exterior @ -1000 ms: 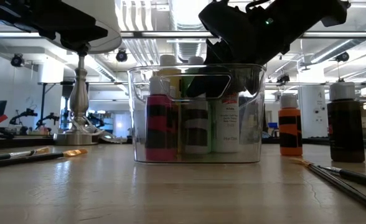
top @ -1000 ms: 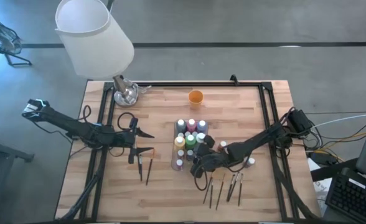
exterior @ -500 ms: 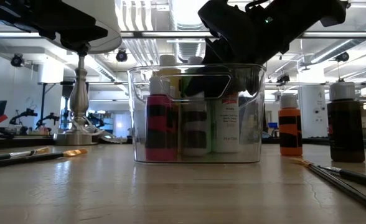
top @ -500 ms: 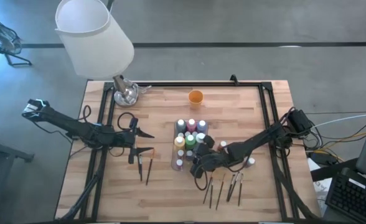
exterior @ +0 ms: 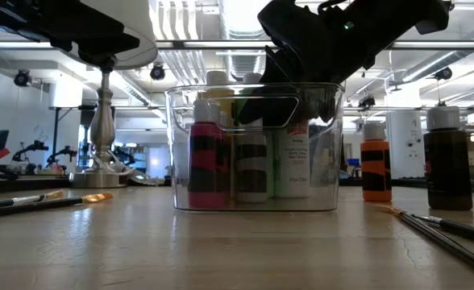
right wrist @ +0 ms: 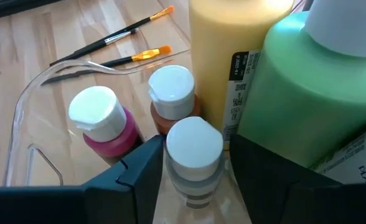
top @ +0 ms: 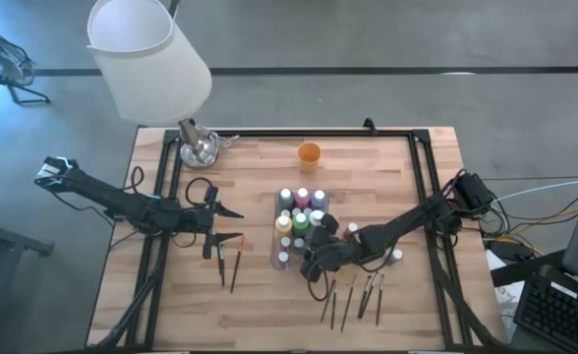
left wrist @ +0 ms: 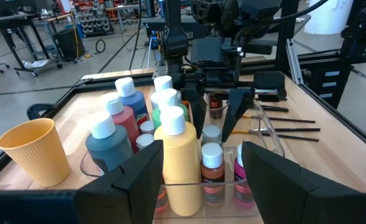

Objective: Pick & Place Paint Supplies
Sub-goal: Put the gray paint bottle into the transparent bin, then put the orange paint bottle into the transparent bin

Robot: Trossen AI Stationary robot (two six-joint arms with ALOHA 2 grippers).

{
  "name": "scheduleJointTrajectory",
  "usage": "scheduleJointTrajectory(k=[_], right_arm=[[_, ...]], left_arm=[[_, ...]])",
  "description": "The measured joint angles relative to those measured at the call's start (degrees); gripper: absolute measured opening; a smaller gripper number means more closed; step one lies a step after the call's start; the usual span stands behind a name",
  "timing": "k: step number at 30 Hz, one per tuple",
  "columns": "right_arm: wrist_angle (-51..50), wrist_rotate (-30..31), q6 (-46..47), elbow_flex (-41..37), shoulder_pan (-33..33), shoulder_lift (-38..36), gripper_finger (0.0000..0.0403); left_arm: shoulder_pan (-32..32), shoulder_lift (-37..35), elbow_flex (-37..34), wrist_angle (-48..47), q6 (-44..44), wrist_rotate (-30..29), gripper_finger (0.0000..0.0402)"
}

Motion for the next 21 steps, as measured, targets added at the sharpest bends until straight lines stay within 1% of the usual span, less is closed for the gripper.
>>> scheduleJointTrajectory(k=[5,10,17,21], right_arm=[[-0.15,-0.01,-1.06,-0.01,0.0,-0.21,0.0187],[-0.76,-0.02,-1.77,-0.02,0.12,-1.29,0.018],[-6.28,0.13,-1.77,-0.02,1.57,-5.66,0.0171],[-9.76,0.1,-1.71,0.0,3.55,-9.63,0.0173]], left_arm=[[0.0,0.0,0.0,0.0,0.0,0.0,0.0223],[0.0,0.0,-0.02,0.0,0.01,0.0,0.0223],[0.0,-0.02,0.0,-0.02,0.01,0.0,0.0222],[-0.02,-0.02,-0.02,0.0,0.0,0.0,0.0223]])
